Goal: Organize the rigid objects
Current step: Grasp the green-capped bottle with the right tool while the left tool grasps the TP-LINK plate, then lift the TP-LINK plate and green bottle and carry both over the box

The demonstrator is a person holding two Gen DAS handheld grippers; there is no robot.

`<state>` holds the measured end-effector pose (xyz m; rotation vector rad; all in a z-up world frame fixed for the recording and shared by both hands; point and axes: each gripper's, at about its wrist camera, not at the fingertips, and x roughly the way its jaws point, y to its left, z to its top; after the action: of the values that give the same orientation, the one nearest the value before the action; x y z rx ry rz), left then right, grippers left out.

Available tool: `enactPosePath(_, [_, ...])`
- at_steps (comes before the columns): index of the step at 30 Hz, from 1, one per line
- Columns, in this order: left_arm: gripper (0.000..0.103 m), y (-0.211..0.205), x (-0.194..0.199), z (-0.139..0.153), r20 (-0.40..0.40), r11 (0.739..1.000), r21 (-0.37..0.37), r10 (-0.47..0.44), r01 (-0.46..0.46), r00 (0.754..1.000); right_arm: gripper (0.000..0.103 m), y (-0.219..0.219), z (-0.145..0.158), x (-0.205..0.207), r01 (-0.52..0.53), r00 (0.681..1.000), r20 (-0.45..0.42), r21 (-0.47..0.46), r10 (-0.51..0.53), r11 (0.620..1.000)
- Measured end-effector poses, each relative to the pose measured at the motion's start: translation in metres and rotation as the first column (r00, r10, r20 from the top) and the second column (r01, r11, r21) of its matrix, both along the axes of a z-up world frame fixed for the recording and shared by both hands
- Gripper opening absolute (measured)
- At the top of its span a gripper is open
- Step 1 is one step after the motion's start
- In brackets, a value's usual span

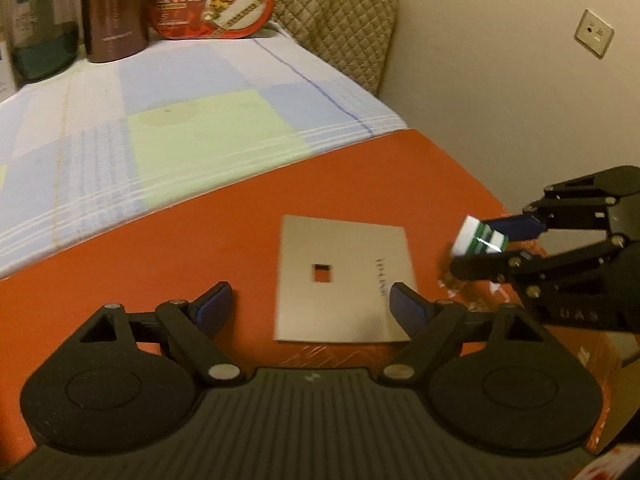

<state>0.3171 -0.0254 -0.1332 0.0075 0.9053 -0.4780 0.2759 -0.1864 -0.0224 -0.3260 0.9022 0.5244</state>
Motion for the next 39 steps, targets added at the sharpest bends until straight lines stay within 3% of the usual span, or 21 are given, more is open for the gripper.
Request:
enactPosePath(6, [0.092,-0.025,0.001,-0.008,0.047,0.996,0.067,-0.054,0.05,0.997,0.027,-0.017,0.002,0.009,0.063,0.998,-0.007,0.026,-0.063,0.998])
enactPosePath(14, [0.094,-0.048,-0.003,-0.014,0.091,0.99,0.14,-0.036,0.023,0.995,0.027,-0.022,0.006,0.013,0.094,0.996,-0.009,0.044,-0.093,0.995])
enactPosePath(16, [0.093,-0.048,-0.004,-0.015,0.1,0.99,0.139,-0.021,0.007,0.995,0.027,-0.024,0.007,0.014,0.102,0.995,-0.008,0.049,-0.101,0.994])
enactPosePath(18, [0.085,-0.046,-0.006,-0.013,0.105,0.99,0.142,0.001,-0.016,0.994,0.027,-0.025,0.008,0.014,0.108,0.994,-0.009,0.055,-0.108,0.993])
enactPosePath(22, [0.085,-0.032,-0.009,-0.008,0.064,0.988,0.141,0.053,-0.062,0.997,0.027,-0.026,0.012,0.013,0.114,0.993,0.0,0.069,-0.114,0.991])
enactPosePath(30, [0.085,0.005,-0.043,0.022,0.082,0.98,0.117,0.151,-0.16,0.985,0.027,-0.005,0.033,-0.003,0.071,0.996,0.041,0.097,-0.075,0.993])
enactPosePath(39, [0.085,0.036,-0.1,0.079,0.129,0.97,0.078,0.221,-0.232,0.967,0.027,0.017,0.059,-0.047,0.077,0.993,0.076,0.15,-0.09,0.986])
